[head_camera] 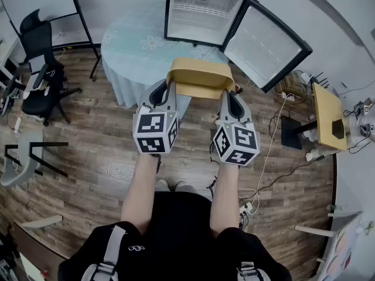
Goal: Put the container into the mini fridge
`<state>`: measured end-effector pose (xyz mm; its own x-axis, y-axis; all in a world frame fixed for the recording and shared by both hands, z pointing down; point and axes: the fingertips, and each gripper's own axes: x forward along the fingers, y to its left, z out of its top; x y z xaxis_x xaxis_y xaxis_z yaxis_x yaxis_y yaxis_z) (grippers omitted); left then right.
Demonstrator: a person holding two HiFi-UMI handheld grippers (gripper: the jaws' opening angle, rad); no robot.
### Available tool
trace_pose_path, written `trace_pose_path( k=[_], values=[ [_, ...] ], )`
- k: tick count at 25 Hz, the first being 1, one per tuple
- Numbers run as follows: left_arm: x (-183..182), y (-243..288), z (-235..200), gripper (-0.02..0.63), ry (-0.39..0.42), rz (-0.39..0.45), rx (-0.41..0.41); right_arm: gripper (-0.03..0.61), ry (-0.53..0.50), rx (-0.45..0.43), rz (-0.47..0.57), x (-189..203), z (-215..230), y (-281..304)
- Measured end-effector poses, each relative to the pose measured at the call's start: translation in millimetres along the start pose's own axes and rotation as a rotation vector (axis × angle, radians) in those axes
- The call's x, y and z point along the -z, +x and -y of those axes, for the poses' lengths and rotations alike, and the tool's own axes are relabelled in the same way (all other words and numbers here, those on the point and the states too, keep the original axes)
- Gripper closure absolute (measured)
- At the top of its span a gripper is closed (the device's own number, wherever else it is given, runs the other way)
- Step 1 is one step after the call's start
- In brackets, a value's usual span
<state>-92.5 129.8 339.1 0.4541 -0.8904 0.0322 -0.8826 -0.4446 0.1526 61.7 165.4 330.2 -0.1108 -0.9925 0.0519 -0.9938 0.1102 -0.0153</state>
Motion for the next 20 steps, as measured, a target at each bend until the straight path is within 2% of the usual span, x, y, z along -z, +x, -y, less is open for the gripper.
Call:
trace_pose_path(
  k=[16, 20],
  values=[
    [10, 8, 32, 0.592, -0.001, -0.01, -0.036, 0.56, 0.017, -0.05, 0.009, 4, 34, -10],
    [12, 11, 46, 0.592, -0.032, -0.006, -0.022, 0.555, 0.02, -0.072, 0.021, 2, 47, -18]
  ],
)
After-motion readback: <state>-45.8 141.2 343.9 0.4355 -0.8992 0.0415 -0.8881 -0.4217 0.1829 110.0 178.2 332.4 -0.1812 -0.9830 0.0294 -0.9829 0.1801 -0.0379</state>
